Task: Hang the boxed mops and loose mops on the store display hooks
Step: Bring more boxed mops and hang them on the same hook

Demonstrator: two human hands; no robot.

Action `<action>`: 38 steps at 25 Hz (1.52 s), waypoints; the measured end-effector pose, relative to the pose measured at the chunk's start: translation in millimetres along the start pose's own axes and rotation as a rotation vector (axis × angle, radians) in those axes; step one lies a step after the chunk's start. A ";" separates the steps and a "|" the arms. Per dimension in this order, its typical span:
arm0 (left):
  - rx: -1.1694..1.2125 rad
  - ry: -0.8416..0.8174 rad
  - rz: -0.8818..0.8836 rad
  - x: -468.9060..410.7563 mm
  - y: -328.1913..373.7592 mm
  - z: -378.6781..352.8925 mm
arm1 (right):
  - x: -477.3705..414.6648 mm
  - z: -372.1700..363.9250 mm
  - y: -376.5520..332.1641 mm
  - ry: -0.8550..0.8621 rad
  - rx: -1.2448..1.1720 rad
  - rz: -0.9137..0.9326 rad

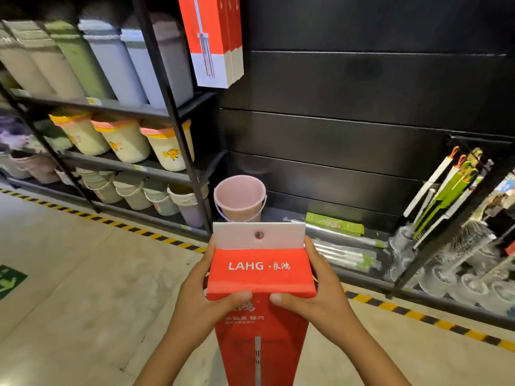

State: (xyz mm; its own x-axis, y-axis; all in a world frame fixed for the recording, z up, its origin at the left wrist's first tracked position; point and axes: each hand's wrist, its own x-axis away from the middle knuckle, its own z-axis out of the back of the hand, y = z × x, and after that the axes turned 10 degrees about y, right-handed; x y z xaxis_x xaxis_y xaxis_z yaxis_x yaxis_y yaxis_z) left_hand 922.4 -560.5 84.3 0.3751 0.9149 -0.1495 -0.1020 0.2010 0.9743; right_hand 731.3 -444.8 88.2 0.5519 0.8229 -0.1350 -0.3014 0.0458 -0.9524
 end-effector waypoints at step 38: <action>-0.015 -0.073 -0.185 -511.2 15.7 112.7 | -476.9 -183.6 -95.4 -0.049 -0.125 0.170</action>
State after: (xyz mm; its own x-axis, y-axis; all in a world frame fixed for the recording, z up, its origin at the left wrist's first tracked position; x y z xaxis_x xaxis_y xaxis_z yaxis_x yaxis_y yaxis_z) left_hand 832.9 -1064.5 195.0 0.4548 0.8339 -0.3126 -0.0387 0.3692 0.9285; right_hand 639.6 -945.6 193.2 0.4620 0.8394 -0.2861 -0.2861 -0.1643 -0.9440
